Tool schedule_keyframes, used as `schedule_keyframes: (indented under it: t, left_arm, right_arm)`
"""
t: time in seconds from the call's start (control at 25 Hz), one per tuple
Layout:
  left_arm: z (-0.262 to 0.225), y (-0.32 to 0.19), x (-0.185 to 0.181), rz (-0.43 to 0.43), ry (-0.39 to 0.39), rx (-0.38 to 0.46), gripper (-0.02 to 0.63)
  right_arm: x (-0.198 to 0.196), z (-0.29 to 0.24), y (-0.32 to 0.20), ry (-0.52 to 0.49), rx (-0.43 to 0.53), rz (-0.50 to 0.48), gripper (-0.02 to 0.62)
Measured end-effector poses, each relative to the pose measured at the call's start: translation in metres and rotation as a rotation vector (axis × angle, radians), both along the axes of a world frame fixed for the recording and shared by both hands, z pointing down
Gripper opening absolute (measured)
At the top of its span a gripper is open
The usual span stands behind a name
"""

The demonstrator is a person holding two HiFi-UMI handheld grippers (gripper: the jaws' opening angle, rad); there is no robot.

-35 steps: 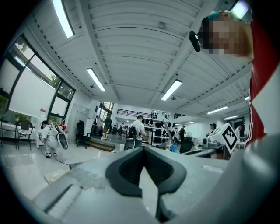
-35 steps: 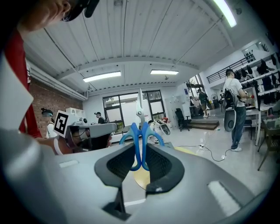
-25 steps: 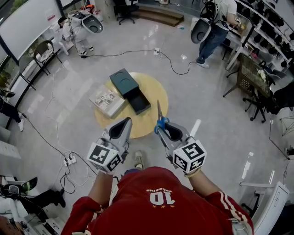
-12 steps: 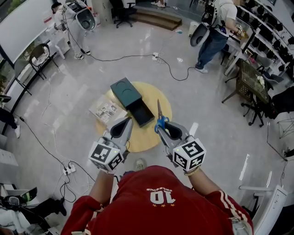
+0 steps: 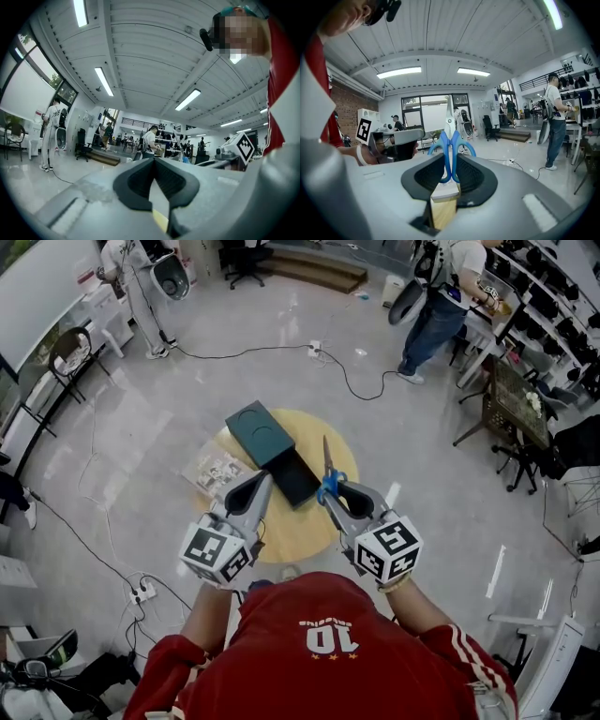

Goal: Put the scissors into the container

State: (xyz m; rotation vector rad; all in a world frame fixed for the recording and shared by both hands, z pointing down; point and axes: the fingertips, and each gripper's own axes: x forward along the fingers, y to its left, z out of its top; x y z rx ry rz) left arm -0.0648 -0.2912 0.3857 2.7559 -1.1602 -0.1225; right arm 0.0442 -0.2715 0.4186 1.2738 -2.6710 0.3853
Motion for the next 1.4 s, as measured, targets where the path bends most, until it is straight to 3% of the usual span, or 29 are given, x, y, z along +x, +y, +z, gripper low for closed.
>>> schedule_keyframes:
  t: [0.6,1.4]
  left_arm:
    - [0.020,-0.040,-0.019,0.024,0.002,-0.021,0.002]
    - [0.055,-0.058,-0.051,-0.019,0.022,-0.103,0.002]
  right_arm:
    - [-0.011,0.048,-0.045,0.053,-0.076,0.051,0.081]
    - [-0.018,0.211,-0.088,0.237,-0.368,0.046,0.081]
